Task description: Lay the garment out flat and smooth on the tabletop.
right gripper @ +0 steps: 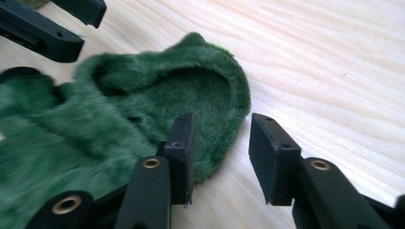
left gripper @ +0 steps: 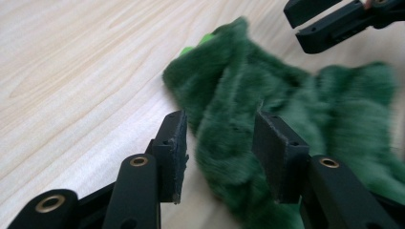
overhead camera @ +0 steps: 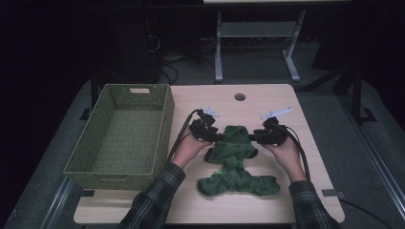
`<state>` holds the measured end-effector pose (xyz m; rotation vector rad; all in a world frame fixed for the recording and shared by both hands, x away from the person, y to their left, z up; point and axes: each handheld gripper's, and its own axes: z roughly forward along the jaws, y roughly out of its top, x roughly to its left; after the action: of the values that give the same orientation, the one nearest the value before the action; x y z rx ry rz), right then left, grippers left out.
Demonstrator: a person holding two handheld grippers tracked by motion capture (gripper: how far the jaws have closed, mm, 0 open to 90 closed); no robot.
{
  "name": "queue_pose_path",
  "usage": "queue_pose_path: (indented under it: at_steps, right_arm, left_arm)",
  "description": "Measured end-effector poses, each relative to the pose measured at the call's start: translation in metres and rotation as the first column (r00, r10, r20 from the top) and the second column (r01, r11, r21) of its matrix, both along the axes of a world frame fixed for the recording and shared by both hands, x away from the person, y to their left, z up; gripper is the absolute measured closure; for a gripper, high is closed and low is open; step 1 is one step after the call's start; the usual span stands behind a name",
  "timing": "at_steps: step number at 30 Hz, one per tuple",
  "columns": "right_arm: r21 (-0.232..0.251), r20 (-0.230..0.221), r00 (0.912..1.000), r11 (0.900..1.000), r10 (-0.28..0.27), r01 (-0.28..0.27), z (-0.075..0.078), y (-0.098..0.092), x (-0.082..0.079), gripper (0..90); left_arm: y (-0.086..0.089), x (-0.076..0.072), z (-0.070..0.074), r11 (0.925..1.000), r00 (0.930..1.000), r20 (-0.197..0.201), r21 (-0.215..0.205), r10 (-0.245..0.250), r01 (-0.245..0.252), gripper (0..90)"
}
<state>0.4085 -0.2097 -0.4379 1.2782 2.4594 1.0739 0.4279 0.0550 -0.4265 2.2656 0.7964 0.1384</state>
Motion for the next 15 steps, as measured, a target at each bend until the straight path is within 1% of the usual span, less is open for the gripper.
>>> queue_pose_path:
  at_steps: [2, 4, 5, 6, 9, 11, 12, 13, 14, 15]
  right_arm:
    - [-0.012, -0.011, 0.9999, 1.0, -0.004, 0.004, -0.006, 0.003, 0.004, 60.0]
    - [-0.022, -0.025, 0.9996, 1.0, -0.015, 0.015, -0.013, 0.005, 0.006, 60.0]
    - [-0.027, -0.029, 0.9994, 0.999, -0.018, 0.017, -0.015, 0.005, 0.007, 60.1]
    - [-0.023, -0.034, 0.999, 0.999, -0.027, 0.026, -0.018, 0.005, 0.008, 60.1]
    - [-0.017, -0.033, 0.9993, 1.0, -0.019, 0.018, -0.022, 0.007, 0.007, 62.6]
    - [-0.034, -0.041, 0.9991, 0.999, -0.009, 0.007, -0.027, 0.013, 0.006, 67.1]
    - [-0.034, -0.041, 0.9991, 0.999, -0.009, 0.007, -0.027, 0.013, 0.006, 67.1]
    - [-0.036, -0.035, 0.9994, 0.999, -0.006, 0.005, -0.027, 0.015, 0.006, 73.9]
    - [-0.036, -0.035, 0.9994, 0.999, -0.006, 0.005, -0.027, 0.015, 0.006, 73.9]
    - [-0.039, -0.038, 0.9992, 0.999, -0.006, 0.005, -0.027, 0.016, 0.005, 78.6]
  left_arm:
    - [0.0, 0.004, -0.008, 1.0, 0.9997, -0.023, 0.005, 0.004, -0.004, 53.8]
    - [0.0, 0.006, -0.014, 0.9999, 0.9993, -0.035, 0.007, 0.009, -0.009, 52.9]
    - [0.0, 0.006, -0.016, 0.9999, 0.9993, -0.035, 0.003, 0.012, -0.012, 52.9]
    - [0.002, 0.008, -0.017, 0.9997, 0.9993, -0.036, 0.024, -0.006, 0.007, 52.9]
    - [0.001, 0.009, -0.021, 0.9992, 0.9993, -0.036, 0.038, -0.007, 0.008, 53.2]
    - [0.001, 0.01, -0.023, 0.9987, 0.999, -0.042, 0.048, -0.013, 0.015, 54.7]
    - [0.0, 0.009, -0.024, 0.9994, 0.9989, -0.046, 0.036, -0.003, 0.004, 54.7]
    - [0.0, 0.009, -0.025, 0.9981, 0.9988, -0.044, 0.057, -0.02, 0.023, 57.9]
    - [-0.001, 0.009, -0.026, 0.9983, 0.9987, -0.047, 0.054, -0.019, 0.021, 57.9]
    - [-0.001, 0.008, -0.027, 0.9987, 0.9984, -0.052, 0.045, -0.02, 0.023, 61.0]
